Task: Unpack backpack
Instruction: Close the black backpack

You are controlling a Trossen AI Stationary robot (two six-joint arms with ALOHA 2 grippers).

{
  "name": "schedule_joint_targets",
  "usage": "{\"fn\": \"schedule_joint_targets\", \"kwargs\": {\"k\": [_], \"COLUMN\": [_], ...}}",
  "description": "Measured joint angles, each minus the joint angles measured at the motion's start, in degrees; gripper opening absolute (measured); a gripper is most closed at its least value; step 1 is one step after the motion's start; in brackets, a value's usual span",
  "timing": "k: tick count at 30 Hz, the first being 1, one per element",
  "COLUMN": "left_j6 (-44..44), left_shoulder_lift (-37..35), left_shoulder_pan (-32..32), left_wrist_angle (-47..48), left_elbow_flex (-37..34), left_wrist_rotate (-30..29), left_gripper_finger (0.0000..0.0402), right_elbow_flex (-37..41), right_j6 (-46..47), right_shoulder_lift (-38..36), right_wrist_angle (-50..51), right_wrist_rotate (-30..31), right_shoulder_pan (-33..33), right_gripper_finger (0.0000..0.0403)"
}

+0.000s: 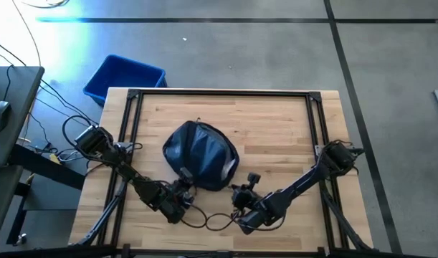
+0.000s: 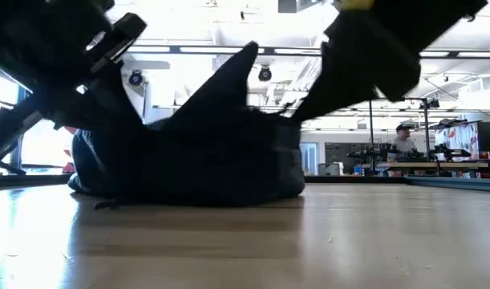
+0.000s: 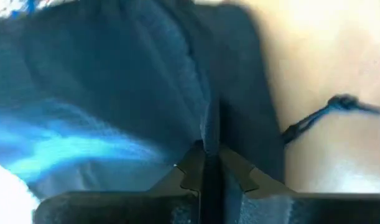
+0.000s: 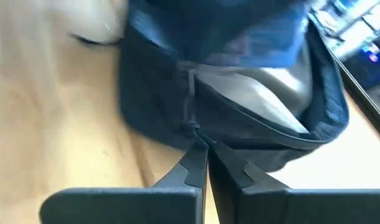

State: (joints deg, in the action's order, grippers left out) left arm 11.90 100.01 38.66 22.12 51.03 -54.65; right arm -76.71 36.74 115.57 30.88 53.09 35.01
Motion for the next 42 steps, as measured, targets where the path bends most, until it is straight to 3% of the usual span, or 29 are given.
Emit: {"fn": "schedule_joint_targets", "kwargs": {"k": [4,7,13,17,20,25,29,32,37,42], "left_j6": [-3.1,-5.0,-14.4,-17.2,-13.3,-3.5,1.7,2.3,3.3,8.8], "left_shoulder_lift": [-1.3,-3.8,-14.2,-20.0,-20.4,-15.2,-10.1,-7.0,-2.5,-0.2], "left_shoulder_pan": [0.1,1.3,4.9,7.1,7.6,6.4,4.8,3.0,-0.2,-1.7], "left_wrist_angle": [2.8,5.5,12.9,9.7,2.6,-10.3,-15.0,-16.7,-20.5,-28.0], "left_elbow_flex": [0.0,0.0,0.0,0.0,0.0,0.0,0.0,0.0,0.0,0.0], "left_wrist_rotate": [-0.9,-1.2,-2.7,-2.9,-2.0,2.1,3.0,3.1,3.1,3.2], "left_gripper_finger": [0.0029,0.0047,0.0077,0.0087,0.0087,0.0087,0.0087,0.0087,0.0087,0.0087], "right_elbow_flex": [0.0,0.0,0.0,0.0,0.0,0.0,-0.1,0.0,0.0,0.0], "right_j6": [-9.9,-14.4,-14.3,-13.1,-12.1,-4.4,-2.2,-0.7,-1.7,-3.1], "right_shoulder_lift": [0.0,0.0,0.0,0.0,0.0,0.0,1.0,2.3,2.6,2.6], "right_wrist_angle": [-7.9,-10.6,-11.1,-13.0,-13.8,-11.9,-11.8,-10.5,-10.5,-12.8], "right_wrist_rotate": [-2.0,0.3,2.0,-1.0,-4.2,-4.5,-9.3,-10.0,-6.5,-6.2], "right_shoulder_pan": [-0.2,0.8,2.2,0.8,-0.6,-3.2,-5.6,-7.1,-8.1,-8.1], "right_gripper_finger": [0.0001,0.0001,0.0000,0.0010,0.0044,0.0134,0.0195,0.0218,0.0191,0.0084]}}
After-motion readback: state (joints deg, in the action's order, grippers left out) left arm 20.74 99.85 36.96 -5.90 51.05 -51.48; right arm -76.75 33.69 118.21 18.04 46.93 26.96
